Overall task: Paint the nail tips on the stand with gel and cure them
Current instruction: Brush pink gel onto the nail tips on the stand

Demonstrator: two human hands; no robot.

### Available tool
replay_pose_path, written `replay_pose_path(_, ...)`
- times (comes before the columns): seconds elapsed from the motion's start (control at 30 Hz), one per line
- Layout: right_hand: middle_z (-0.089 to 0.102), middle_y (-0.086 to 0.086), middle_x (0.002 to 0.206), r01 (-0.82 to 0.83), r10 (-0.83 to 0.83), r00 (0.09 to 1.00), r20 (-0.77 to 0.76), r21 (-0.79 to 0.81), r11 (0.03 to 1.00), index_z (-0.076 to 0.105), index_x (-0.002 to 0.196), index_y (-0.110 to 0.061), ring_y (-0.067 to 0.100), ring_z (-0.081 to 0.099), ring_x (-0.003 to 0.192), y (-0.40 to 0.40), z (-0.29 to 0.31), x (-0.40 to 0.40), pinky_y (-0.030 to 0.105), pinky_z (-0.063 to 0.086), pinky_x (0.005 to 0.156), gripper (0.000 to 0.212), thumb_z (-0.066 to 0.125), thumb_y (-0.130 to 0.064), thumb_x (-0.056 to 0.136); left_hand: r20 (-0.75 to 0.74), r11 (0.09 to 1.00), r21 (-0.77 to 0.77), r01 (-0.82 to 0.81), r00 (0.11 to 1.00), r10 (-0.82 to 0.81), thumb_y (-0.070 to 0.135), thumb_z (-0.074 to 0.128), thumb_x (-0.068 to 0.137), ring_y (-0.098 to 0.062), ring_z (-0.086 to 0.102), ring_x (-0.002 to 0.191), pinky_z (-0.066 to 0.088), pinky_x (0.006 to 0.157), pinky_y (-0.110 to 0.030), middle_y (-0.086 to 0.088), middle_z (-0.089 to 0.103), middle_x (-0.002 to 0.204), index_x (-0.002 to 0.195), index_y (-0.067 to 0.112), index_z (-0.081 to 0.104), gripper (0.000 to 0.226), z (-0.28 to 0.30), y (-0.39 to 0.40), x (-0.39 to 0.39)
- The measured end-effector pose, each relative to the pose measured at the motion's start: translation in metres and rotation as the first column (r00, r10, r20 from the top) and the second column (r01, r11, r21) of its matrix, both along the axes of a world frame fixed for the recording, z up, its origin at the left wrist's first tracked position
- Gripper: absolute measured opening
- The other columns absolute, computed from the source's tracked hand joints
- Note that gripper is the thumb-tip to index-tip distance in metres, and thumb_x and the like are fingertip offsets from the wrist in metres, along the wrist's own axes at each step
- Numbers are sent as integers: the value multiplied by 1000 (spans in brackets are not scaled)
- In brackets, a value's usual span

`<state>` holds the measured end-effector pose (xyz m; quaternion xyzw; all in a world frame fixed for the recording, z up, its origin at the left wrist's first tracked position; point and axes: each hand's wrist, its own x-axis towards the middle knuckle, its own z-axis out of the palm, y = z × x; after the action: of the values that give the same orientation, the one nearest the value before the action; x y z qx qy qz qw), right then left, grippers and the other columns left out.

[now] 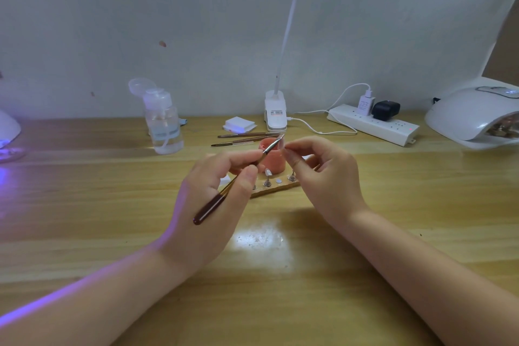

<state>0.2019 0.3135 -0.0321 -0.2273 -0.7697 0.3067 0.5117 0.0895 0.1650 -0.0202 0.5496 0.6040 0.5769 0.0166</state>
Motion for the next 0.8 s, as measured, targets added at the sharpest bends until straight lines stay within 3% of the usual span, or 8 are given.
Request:
replay_pose_path(0.17, 71, -11, 78, -2, 2, 1000, 10, -19, 1000, 72, 88, -25, 18, 60, 56, 1, -1, 1, 41, 51, 57, 6, 72, -19, 86, 43, 999, 31, 34, 998, -35, 38, 46, 83, -12, 61, 95, 41, 83, -16, 13, 70, 88, 93, 33, 66, 23, -1, -1, -2)
replay_pose_path(0.37, 70, -16, 79, -19, 19, 1000, 17, -22, 1000, 73, 90, -23, 10, 59, 56, 0, 1, 1, 34, 50, 56, 4, 71, -23, 87, 31, 1000, -1, 19, 999, -19, 35, 50, 90, -8, 60, 95, 42, 85, -17, 19, 71, 93, 101, 47, 64, 22, 2, 1, -2)
replay_pose_path(0.57, 69, -16, 79, -9, 10, 999, 31, -18, 1000, 72, 90, -23, 9, 61, 56, 1, 0, 2, 40, 51, 56, 8, 71, -16, 87, 36, 999, 31, 41, 998, -43, 39, 46, 84, -11, 61, 94, 44, 82, -17, 12, 71, 88, 96, 29, 68, 26, 0, -1, -4)
replay_pose_path(0.8, 70, -17, 77, -12, 12, 1000, 8, -14, 1000, 70, 86, -30, 12, 60, 56, 2, -1, 0, 40, 50, 55, 5, 71, -25, 87, 21, 1000, 9, 23, 1000, -23, 26, 53, 90, -6, 61, 92, 41, 81, -11, 17, 72, 90, 98, 40, 68, 22, 1, 1, -3)
